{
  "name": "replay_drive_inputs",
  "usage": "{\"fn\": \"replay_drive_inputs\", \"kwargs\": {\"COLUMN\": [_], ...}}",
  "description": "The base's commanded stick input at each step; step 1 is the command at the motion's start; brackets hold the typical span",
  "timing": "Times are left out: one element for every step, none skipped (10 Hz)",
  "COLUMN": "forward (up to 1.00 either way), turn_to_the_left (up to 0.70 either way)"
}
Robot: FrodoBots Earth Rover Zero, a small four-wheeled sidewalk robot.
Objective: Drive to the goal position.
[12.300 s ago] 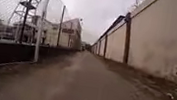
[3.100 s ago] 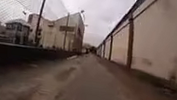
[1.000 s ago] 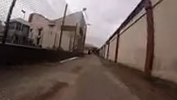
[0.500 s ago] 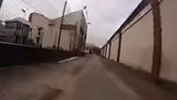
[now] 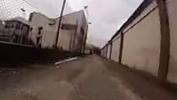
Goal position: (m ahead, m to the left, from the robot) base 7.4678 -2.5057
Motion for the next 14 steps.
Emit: {"fn": "replay_drive_inputs", "kwargs": {"forward": [0.85,0.85,0.85,0.85,0.85,0.85,0.85,0.85,0.85,0.85,0.85,0.85,0.85,0.85], "turn_to_the_left": [0.0,0.0,0.0,0.0,0.0,0.0,0.0,0.0,0.0,0.0,0.0,0.0,0.0,0.0]}}
